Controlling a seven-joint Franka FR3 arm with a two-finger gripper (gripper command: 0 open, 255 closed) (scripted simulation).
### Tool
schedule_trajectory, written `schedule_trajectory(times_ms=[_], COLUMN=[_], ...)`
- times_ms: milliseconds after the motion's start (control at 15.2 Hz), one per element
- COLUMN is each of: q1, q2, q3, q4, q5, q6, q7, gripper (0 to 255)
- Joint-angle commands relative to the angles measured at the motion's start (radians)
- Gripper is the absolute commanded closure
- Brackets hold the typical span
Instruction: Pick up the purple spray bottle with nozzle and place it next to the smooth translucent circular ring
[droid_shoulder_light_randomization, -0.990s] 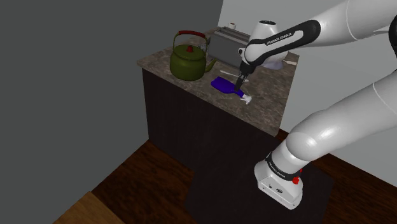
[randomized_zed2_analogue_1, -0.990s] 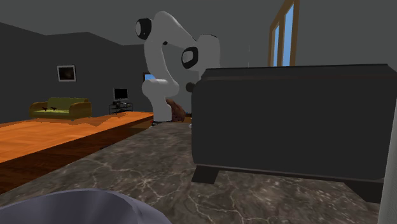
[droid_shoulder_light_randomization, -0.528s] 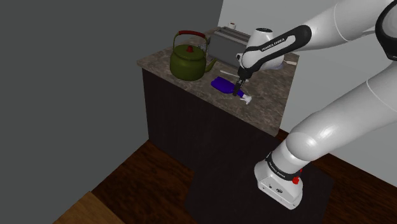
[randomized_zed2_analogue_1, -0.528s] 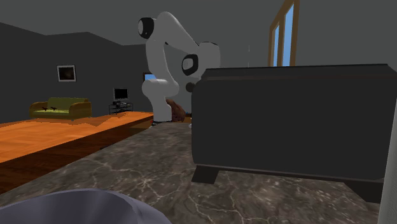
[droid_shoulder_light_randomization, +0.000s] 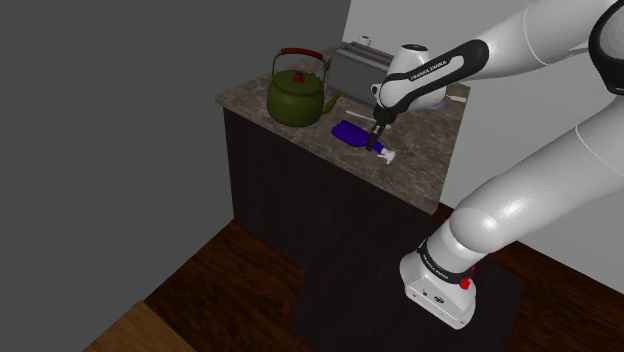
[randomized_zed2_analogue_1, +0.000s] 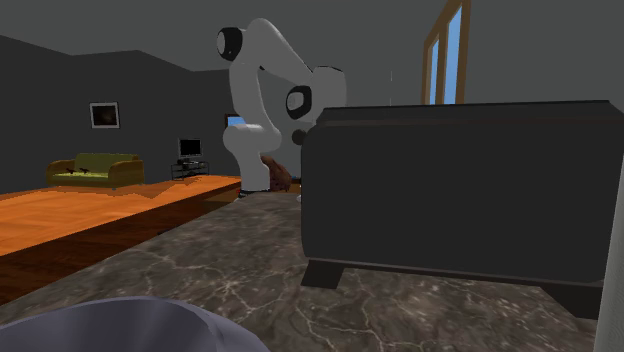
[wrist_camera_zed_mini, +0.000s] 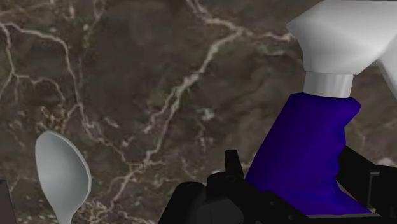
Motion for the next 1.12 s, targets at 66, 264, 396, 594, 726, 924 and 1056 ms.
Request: schedule_trajectory(times_ms=[66, 264, 396, 594, 726, 924, 1056], q1=[0.000, 0.000, 0.000, -0.002, -0.003, -0.004, -0.005], q2=[0.000, 0.001, 0.000, -0.034, -0.055, -0.085, -0.103], q3=[0.000, 0.000, 0.000, 0.005, 0.008, 0.013, 0.016], q4=[0.000, 0.000, 0.000, 0.015, 0.026, 0.045, 0.059], q5=[0.000, 0.000, 0.000, -0.005, -0.007, -0.010, -0.011], q6=[0.000, 0.001, 0.000, -0.049, -0.081, -0.129, -0.160], q7=[0.000, 0.000, 0.000, 0.004, 0.005, 0.007, 0.008], gripper=[255, 255, 255, 255, 255, 255, 255])
